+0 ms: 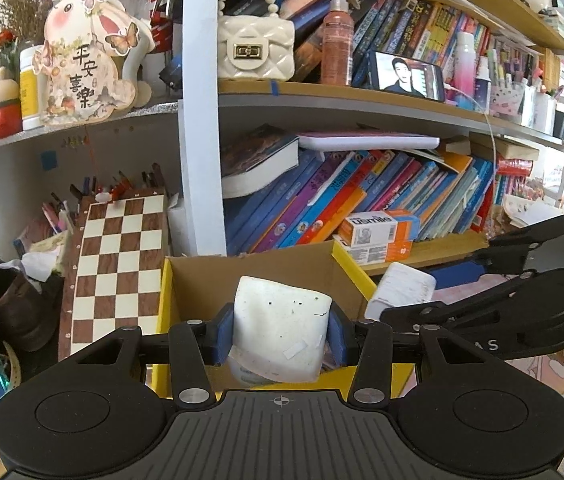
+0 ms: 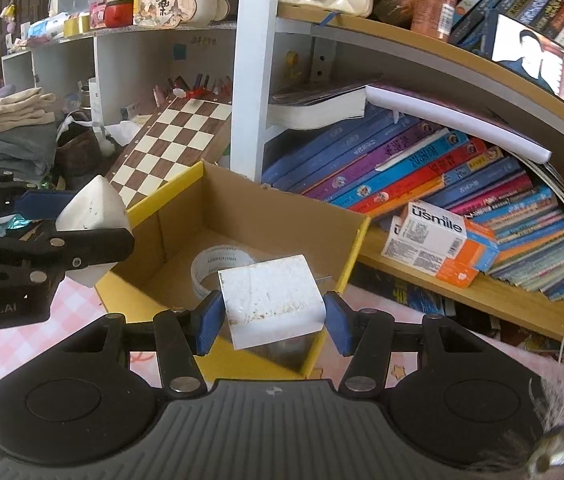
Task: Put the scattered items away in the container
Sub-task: 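Carry the white block with the right tool while the left tool carries the cube toward the box, then lower the white block into the box and open the right gripper while the left tool holds the cube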
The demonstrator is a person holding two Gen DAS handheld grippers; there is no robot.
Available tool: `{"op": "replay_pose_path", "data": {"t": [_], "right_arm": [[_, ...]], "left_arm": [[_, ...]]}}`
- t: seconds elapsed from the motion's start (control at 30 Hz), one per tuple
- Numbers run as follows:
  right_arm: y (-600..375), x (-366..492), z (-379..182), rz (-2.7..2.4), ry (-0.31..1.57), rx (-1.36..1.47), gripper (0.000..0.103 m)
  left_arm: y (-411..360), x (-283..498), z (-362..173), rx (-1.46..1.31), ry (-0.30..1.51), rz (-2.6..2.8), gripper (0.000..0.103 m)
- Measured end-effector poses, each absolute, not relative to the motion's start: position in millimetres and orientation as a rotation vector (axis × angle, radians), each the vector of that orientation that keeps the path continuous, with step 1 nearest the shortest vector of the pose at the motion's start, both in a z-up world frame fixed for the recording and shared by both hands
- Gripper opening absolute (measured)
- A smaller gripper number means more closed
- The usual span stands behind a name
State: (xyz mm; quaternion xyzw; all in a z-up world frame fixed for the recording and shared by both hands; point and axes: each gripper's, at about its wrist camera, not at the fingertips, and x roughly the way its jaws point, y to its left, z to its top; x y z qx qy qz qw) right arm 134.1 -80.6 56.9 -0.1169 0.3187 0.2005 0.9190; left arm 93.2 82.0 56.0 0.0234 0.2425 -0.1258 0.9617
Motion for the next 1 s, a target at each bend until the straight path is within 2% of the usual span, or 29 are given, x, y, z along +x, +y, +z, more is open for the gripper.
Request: {"op": "replay_pose_path", "data": {"t": [1.0], "right_arm": [[-29,234,4,0.515,0.749,-0.423,0.052]], "left_arm": [[94,146,39,0.028,0.513,-0.218,0.044]]}}
